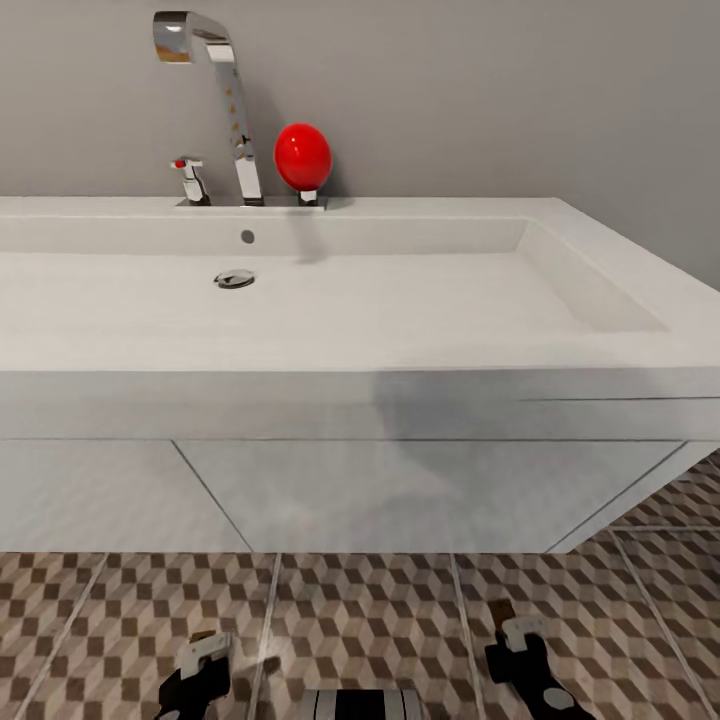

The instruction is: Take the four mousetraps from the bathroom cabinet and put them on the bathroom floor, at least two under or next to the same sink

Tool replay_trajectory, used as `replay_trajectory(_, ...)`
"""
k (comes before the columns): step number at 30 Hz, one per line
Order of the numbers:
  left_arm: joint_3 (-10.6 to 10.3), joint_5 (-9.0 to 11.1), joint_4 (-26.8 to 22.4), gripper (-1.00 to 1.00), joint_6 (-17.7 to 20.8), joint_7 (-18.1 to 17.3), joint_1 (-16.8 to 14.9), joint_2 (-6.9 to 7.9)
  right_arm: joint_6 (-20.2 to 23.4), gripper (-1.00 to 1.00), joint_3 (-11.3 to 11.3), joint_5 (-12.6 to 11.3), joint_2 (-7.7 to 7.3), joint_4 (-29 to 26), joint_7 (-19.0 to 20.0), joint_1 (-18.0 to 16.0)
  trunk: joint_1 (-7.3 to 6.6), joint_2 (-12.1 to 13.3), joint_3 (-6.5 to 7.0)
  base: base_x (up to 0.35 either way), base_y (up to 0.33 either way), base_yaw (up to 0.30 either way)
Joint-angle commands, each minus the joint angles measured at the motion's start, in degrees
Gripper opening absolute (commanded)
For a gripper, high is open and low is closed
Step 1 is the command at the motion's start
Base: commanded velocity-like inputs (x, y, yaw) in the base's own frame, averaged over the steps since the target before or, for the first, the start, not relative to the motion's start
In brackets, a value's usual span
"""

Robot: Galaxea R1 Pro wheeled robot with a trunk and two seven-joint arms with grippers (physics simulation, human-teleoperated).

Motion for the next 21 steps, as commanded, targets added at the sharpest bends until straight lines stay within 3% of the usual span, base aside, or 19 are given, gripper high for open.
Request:
replay_trajectory(1,-0.5,0.2,-1.0,-1.0,0.0,0.4,0.0,0.13,-0.2,-1.0,0.3,-0.3,-0.03,-0.1,0.0,0.0,-0.01,0.0,-0.04,0.0,0.0,0.0)
replay_trajectory(8,-0.5,0.0,-7.7,-1.0,1.0,0.2,-0.1,0.34,0.2,-1.0,0.3,-0.5,-0.4,-2.3,0.0,-0.2,-0.01,0.0,-0.04,0.0,0.0,0.0)
replay_trajectory(11,-0.5,-0.3,-8.3,-1.0,4.3,0.2,-0.5,0.33,0.3,-1.0,0.3,-0.5,-0.92,-2.8,0.0,-0.4,-0.01,0.0,-0.04,0.0,0.0,0.0)
replay_trajectory(13,-0.5,-1.4,-8.5,-1.0,6.6,0.3,-0.8,0.35,0.3,-1.0,0.2,-0.5,-1.05,-3.0,0.0,-0.4,-0.01,0.0,-0.04,0.0,0.0,0.0)
replay_trajectory(17,-0.3,-5.5,-8.7,-1.0,9.3,0.2,-1.7,0.51,0.3,-1.0,0.1,-0.5,-1.06,-3.1,0.1,-0.6,-0.01,0.0,-0.04,0.0,0.0,0.0)
replay_trajectory(21,-0.2,-6.3,-8.7,-1.0,9.5,0.1,-1.9,0.46,0.3,-1.0,0.1,-0.5,-0.97,-3.1,0.1,-0.6,-0.01,0.0,-0.04,0.0,0.0,0.0)
